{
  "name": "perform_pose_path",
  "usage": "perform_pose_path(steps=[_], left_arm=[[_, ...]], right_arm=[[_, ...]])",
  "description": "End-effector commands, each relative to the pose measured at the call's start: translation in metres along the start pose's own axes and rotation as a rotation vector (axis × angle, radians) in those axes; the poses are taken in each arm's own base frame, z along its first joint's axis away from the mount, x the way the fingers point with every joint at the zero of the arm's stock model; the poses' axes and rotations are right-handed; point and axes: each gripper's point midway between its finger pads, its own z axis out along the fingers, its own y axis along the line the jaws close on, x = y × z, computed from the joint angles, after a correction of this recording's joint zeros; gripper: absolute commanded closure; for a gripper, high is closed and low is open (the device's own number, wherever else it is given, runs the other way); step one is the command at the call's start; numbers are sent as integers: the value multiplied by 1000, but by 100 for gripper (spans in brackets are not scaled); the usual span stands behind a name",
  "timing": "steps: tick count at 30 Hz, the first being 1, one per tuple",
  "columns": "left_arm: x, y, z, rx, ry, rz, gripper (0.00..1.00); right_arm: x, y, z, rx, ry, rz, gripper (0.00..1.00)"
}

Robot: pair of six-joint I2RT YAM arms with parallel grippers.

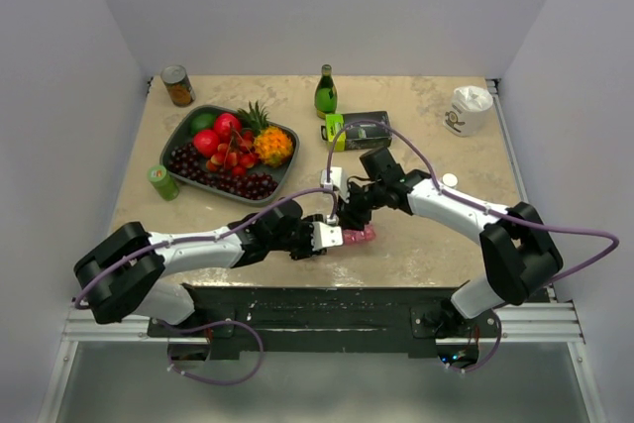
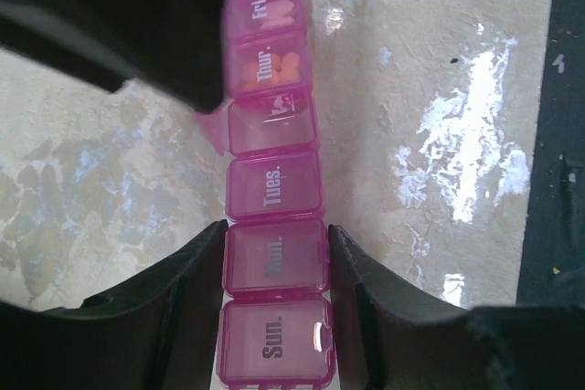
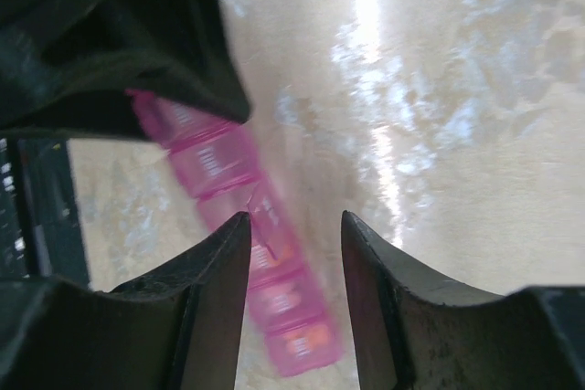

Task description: Sort the pills into containers

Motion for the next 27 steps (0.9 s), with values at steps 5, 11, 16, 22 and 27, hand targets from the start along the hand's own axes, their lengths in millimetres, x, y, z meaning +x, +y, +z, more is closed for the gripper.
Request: perform_pose_path(steps=[5, 11, 16, 22, 27], left_arm=[[-27, -11, 8, 78, -94, 25, 100], [-24, -8, 11, 60, -82, 19, 100], [-18, -1, 15, 21, -56, 0, 100], [-13, 22, 21, -62, -35, -39, 100], [-11, 33, 26, -64, -13, -68, 81]], right_arm=[[-13, -52, 4, 185, 5, -21, 54], [-4, -53, 12, 180, 46, 2, 54], [-6, -48, 12, 152, 51, 5, 52], [-35, -71, -54, 193, -98, 75, 35], [-39, -67, -97, 231, -193, 54, 22]])
